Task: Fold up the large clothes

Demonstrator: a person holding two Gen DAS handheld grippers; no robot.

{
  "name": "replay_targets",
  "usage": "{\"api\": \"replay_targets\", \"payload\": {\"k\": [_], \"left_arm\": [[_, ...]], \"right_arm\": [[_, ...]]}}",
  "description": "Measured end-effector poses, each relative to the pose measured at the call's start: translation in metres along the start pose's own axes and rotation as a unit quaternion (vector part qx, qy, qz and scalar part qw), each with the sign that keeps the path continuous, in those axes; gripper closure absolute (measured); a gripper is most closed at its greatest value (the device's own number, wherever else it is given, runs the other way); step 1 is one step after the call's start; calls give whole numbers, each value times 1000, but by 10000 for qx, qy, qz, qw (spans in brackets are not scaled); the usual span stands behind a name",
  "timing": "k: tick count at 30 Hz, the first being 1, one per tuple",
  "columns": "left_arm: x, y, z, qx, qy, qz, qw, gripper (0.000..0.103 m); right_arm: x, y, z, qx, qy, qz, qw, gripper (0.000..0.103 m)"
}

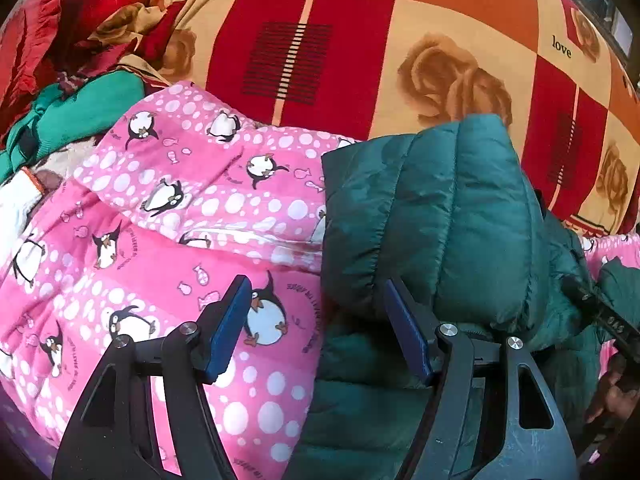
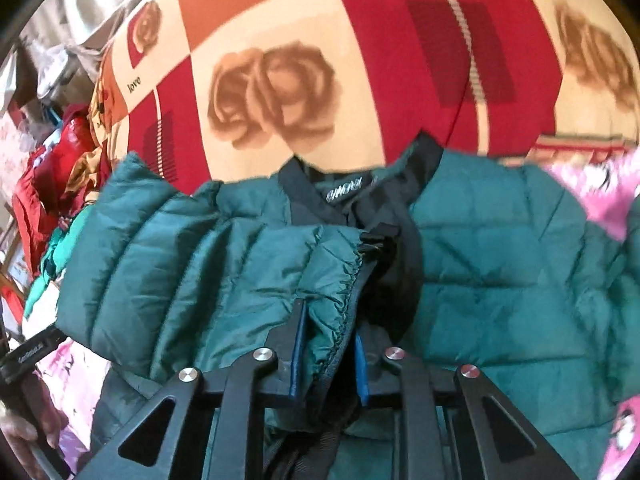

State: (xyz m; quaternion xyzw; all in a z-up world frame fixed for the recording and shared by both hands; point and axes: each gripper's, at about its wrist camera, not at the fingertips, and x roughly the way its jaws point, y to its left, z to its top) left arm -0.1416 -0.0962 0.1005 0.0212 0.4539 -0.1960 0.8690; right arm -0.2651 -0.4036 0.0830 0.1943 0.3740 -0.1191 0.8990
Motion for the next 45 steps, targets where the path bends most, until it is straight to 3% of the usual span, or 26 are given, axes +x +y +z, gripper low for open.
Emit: {"api": "replay_targets", "payload": {"k": [7, 15, 19, 23, 24, 25, 27, 31, 32, 37, 40, 45], "left_arm": [[5, -15, 3, 56, 46, -68, 10000, 34], [18, -28, 4, 167, 152, -32, 9997, 34], [24, -32, 4, 188, 192, 36, 9996, 34], [21, -36, 7, 234, 119, 27, 9997, 34], [19, -37, 8, 276, 52, 24, 9996, 34], [17, -39, 10, 304, 6, 20, 9995, 34], [16, -42, 15, 349, -45, 21, 9994, 34], [22, -55, 26, 406, -103, -11, 9991, 34], [26, -59, 28, 400, -98, -23, 9992, 34], [52, -77, 32, 478, -26, 60, 9988, 34], [67, -84, 29, 554, -20, 199, 9983, 34], [81, -81, 25, 448, -124, 199, 9987, 23]], "right_arm": [[-26, -39, 16, 98, -441, -781, 9959, 87], [-19, -73, 17, -175, -464, -1763, 9831, 93], [2, -91, 13, -130, -321, -1978, 9796, 93], [22, -107, 6, 141, 51, -1847, 9827, 93], [18, -111, 6, 268, 69, -1791, 9834, 87], [14, -113, 5, 339, 47, -1825, 9826, 67], [-2, -114, 6, 447, -115, -1772, 9831, 45], [-28, -95, 14, 339, -387, -1472, 9878, 44], [-31, -83, 18, 202, -412, -1173, 9920, 44], [-6, -35, 31, -324, -75, -263, 9991, 44], [24, -18, 30, -468, 99, -123, 9988, 44], [63, -17, 26, -465, 222, -248, 9984, 44]]}}
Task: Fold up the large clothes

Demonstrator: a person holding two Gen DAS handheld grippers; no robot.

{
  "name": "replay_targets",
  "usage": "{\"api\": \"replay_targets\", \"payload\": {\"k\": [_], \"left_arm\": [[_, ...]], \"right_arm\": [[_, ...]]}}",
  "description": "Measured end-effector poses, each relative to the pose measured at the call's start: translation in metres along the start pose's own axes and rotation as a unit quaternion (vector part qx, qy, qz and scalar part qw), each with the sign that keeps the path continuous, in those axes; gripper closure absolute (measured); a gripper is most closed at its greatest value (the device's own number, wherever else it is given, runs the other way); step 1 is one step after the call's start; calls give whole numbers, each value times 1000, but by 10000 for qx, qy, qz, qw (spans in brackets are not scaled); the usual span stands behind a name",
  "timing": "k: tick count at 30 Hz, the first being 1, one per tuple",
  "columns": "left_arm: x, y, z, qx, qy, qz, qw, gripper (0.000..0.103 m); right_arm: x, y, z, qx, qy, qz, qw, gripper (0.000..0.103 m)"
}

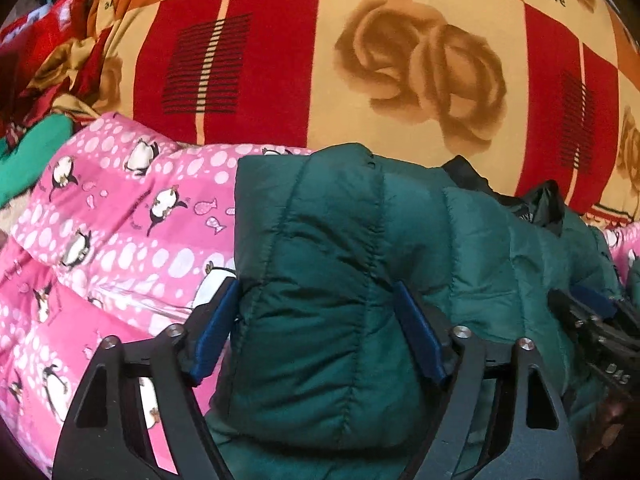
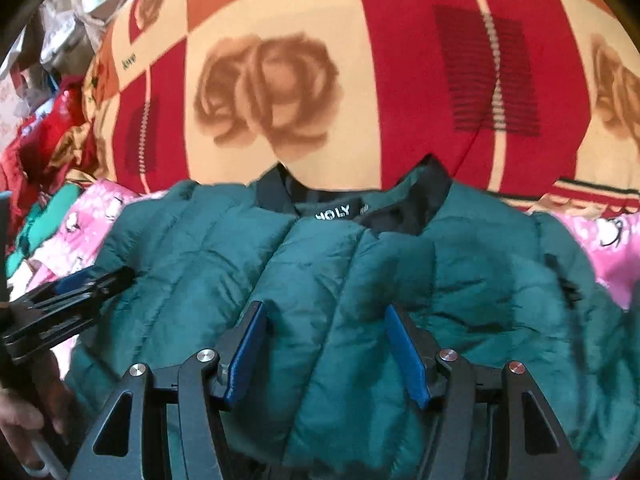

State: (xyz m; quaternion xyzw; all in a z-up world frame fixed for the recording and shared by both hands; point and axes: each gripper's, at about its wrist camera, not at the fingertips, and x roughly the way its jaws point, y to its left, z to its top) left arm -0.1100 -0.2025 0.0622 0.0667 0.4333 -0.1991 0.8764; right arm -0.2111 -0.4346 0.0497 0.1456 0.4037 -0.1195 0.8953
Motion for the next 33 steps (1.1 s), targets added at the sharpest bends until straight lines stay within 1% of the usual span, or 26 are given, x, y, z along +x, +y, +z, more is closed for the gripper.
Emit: {"api": "replay_targets", "payload": {"k": [4, 6, 9, 11, 14, 17, 21, 23, 24, 26, 28, 30, 33], "left_arm": [[9, 1, -3, -58, -6, -14, 10000, 20], [10, -2, -4, -24, -41, 27, 10000, 19], [10, -3, -6, 5, -80, 63, 9999, 19], [10, -2, -7, -12, -82, 60, 9999, 19], [10, -1, -8, -43, -89, 60, 9999, 17], [10, -1, -10, -55, -111, 75, 9999, 17], [10, -3, -12, -23, -168, 127, 9998, 17], [10, -4, -12, -2, -182, 148, 9997, 17], [10, -4, -12, 11, -189, 153, 9997, 17], [9, -5, -13, 41, -213, 173, 9996, 17], [7, -6, -13, 65, -237, 199, 9995, 17], [4, -6, -13, 64, -248, 195, 9995, 17], [-5, -4, -13, 81, -208, 169, 9996, 17]], "right_arm": [[14, -12, -4, 238, -27, 203, 9995, 38], [14, -12, -4, 240, -13, 229, 9994, 37], [15, -10, -3, 176, 53, 264, 9995, 30], [16, -8, 0, 108, 128, 239, 9996, 29], [2, -8, 1, 116, 218, 128, 9996, 29], [-21, -13, -5, 170, 96, 77, 9998, 29], [-43, -29, -21, 179, -97, -258, 9995, 29], [-41, -39, -28, 189, -60, -513, 9985, 29], [-35, -45, -32, 239, 51, -607, 9979, 29], [-25, -51, -38, 340, 155, -518, 9980, 29], [-23, -48, -39, 247, 157, -602, 9978, 29], [-26, -45, -37, 163, 182, -700, 9972, 29], [-36, -41, -36, 196, 105, -680, 9974, 29]]}}
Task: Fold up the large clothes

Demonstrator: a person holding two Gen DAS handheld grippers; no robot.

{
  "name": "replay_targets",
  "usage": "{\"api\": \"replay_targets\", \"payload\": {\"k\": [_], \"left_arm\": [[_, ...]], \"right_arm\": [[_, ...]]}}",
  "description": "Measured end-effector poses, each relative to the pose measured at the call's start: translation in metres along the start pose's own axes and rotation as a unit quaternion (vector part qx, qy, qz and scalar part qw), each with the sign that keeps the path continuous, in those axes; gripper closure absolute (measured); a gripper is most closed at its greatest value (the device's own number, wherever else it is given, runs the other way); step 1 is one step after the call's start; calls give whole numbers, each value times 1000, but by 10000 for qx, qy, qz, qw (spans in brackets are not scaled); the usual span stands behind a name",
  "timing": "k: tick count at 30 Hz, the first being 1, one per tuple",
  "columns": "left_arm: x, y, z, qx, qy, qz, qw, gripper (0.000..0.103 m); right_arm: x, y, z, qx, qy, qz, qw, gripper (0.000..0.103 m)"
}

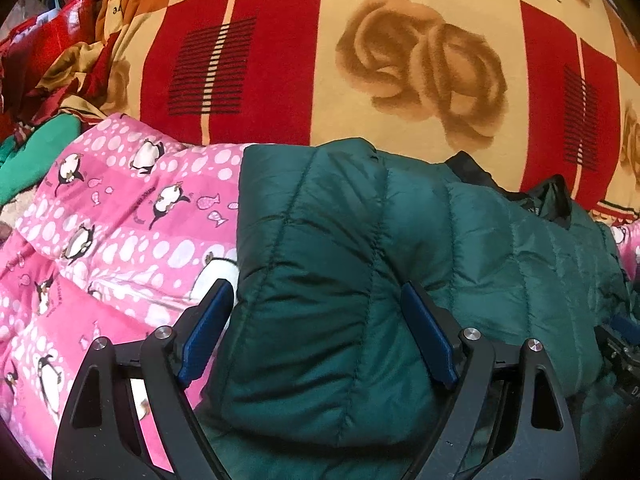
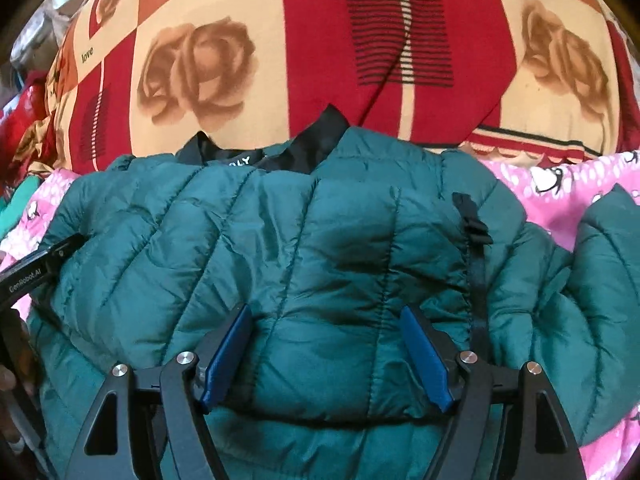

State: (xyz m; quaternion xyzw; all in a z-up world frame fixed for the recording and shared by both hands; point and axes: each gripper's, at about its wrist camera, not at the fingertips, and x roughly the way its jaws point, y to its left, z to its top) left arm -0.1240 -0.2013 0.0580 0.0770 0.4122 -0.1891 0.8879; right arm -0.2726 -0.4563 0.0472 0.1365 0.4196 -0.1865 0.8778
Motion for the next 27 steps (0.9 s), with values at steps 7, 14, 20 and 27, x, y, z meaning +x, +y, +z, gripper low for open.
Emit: {"api": "replay_targets", "payload": {"k": [7, 14, 20, 27], "left_arm": [[-28, -6, -7, 225, -113, 58, 9997, 17], [-62, -19, -16, 413, -401, 51, 9983, 17], [-81, -31, -21, 517, -483, -4, 9975, 17], [-97, -43, -25, 558, -532, -84, 9970, 17]], "right_arm": [[-13, -7, -4, 67, -184, -253, 9995, 29], [-21, -4, -9, 65, -22, -207, 9998, 29], [-48, 3, -16, 119, -204, -91, 9997, 29], [-73, 7, -24, 76, -334, -83, 9994, 29]]}}
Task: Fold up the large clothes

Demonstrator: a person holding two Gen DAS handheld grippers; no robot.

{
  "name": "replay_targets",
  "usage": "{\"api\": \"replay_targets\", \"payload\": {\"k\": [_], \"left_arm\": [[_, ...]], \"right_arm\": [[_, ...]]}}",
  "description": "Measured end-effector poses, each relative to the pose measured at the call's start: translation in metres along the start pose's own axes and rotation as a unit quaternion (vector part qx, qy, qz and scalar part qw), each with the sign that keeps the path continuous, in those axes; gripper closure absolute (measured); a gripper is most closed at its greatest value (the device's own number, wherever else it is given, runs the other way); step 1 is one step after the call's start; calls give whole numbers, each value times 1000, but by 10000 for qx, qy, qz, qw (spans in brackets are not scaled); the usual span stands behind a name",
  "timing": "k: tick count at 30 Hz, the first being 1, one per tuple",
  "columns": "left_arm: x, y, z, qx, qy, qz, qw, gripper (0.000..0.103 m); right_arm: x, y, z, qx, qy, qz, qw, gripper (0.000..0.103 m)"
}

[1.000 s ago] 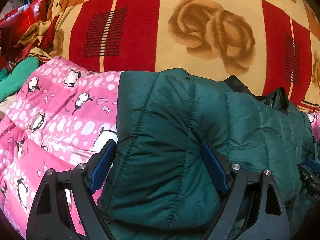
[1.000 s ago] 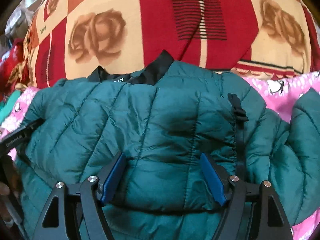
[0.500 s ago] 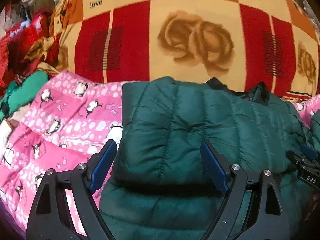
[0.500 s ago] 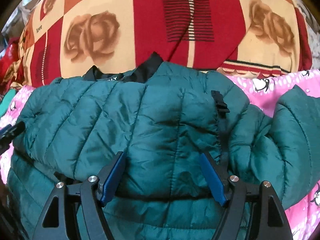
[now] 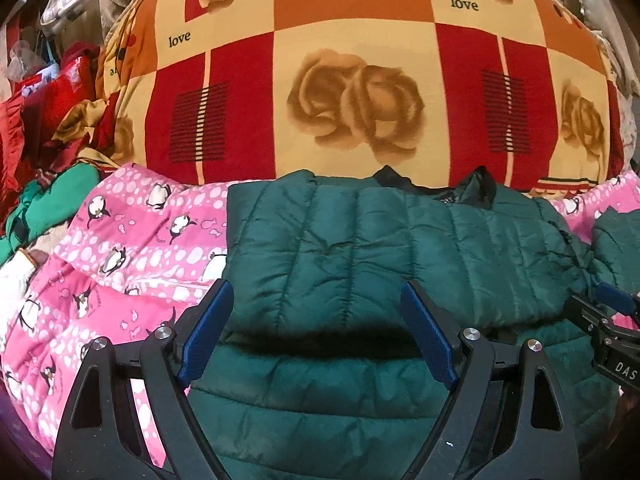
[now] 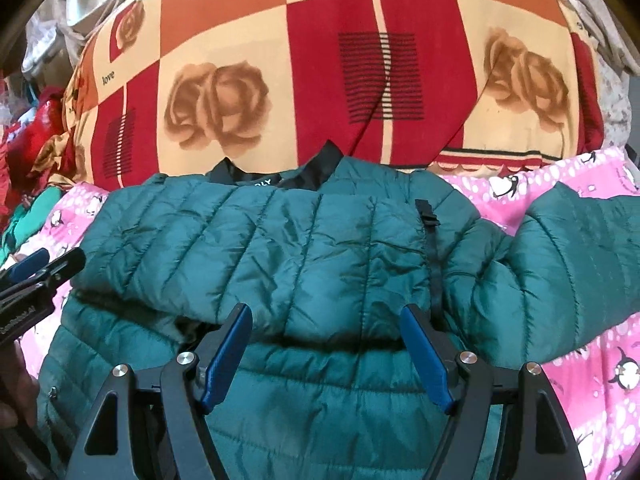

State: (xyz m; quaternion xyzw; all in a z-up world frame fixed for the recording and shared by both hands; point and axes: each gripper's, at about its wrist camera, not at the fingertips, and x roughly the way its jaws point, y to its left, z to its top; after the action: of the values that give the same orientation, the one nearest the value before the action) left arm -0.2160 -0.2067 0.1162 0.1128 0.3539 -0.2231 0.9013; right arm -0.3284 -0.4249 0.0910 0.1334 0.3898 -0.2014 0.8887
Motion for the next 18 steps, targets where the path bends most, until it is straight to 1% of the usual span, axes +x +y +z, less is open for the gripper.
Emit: {"api": "replay_targets", "payload": {"k": [6, 9, 11, 14, 18], "left_arm": [[-9, -10, 0, 49, -40, -52, 10000, 17], [-13, -15, 1, 40, -32, -147, 9999, 17], [-14, -18, 2, -2, -15, -283, 9996, 17], [-13, -22, 4, -119, 55, -613, 9980, 17], [-5, -30, 6, -195, 208, -839, 9961, 17]], "right_arm": [[-13, -7, -1, 70, -88, -77, 9999, 29], [-18, -14, -1, 133, -108, -149, 9997, 29], [-22, -18, -1, 162, -136, -189, 9996, 29], [-27, -27, -1, 186, -163, -304, 9992, 29], [-33, -42, -2, 233, -210, -430, 9986, 29]]}}
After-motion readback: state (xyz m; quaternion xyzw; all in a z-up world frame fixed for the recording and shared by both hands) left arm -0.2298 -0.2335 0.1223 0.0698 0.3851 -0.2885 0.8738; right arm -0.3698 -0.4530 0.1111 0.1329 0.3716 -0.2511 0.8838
